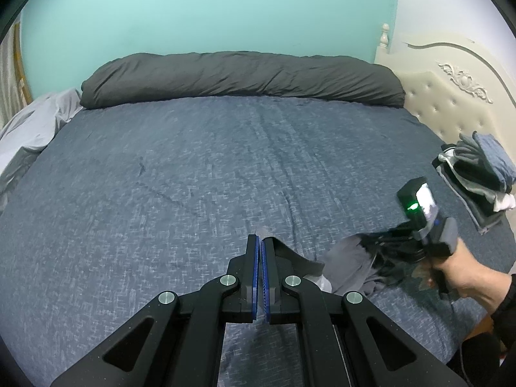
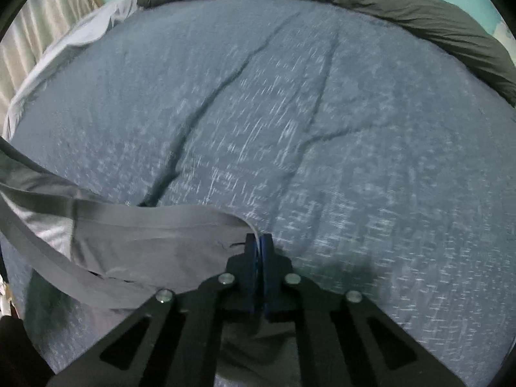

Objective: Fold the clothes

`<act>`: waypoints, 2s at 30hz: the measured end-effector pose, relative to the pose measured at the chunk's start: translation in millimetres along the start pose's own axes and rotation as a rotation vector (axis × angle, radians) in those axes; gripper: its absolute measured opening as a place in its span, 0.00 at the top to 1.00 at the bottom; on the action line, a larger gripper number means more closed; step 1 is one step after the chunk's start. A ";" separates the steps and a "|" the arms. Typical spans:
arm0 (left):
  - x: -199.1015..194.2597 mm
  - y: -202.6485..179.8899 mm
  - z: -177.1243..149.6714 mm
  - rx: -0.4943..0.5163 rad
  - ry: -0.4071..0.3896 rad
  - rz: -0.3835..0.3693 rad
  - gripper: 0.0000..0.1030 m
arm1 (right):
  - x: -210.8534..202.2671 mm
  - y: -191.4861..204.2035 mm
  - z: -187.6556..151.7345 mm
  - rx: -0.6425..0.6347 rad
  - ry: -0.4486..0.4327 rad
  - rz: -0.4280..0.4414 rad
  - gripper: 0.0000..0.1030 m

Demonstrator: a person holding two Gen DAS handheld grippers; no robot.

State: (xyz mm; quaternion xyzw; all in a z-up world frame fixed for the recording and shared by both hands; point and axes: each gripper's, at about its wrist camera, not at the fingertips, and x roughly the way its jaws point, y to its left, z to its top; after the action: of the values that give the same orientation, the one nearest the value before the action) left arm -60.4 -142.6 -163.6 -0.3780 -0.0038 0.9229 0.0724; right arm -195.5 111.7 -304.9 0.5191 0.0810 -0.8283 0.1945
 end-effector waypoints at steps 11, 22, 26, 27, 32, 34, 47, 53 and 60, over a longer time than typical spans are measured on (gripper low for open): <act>-15.8 5.5 10.1 -0.017 -0.005 0.022 0.98 | -117.6 -37.9 -3.2 0.065 -0.199 0.015 0.99; -58.2 -11.5 48.1 -0.005 -0.068 0.017 0.98 | -229.3 -49.7 -14.5 0.098 -0.374 0.031 0.99; -77.5 -19.3 63.2 0.016 -0.095 0.016 0.98 | -260.6 -54.9 -14.8 0.104 -0.415 0.044 0.99; -82.4 -21.4 66.4 0.023 -0.101 0.016 0.98 | -267.6 -54.9 -16.5 0.105 -0.423 0.049 0.99; -96.7 -25.3 74.6 0.039 -0.114 0.008 0.98 | -278.3 -57.6 -23.5 0.115 -0.428 0.062 0.99; -96.3 -24.3 73.6 0.042 -0.110 0.005 0.98 | -276.5 -57.0 -27.7 0.118 -0.419 0.070 0.99; 13.2 -8.8 27.0 -0.006 0.103 -0.016 0.98 | -162.1 -84.5 -46.2 0.282 -0.272 0.126 0.99; 84.6 -3.4 1.3 -0.046 0.198 -0.031 0.98 | -84.2 -108.7 -58.3 0.399 -0.205 0.135 0.99; 153.9 -0.6 -13.1 -0.051 0.259 -0.029 0.98 | -23.3 -119.4 -64.8 0.436 -0.153 0.106 0.99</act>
State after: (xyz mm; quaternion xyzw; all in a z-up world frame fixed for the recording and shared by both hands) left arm -159.4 -121.6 -280.2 -0.4956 -0.0232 0.8649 0.0761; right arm -181.3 247.9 -321.2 0.4881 -0.1420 -0.8518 0.1267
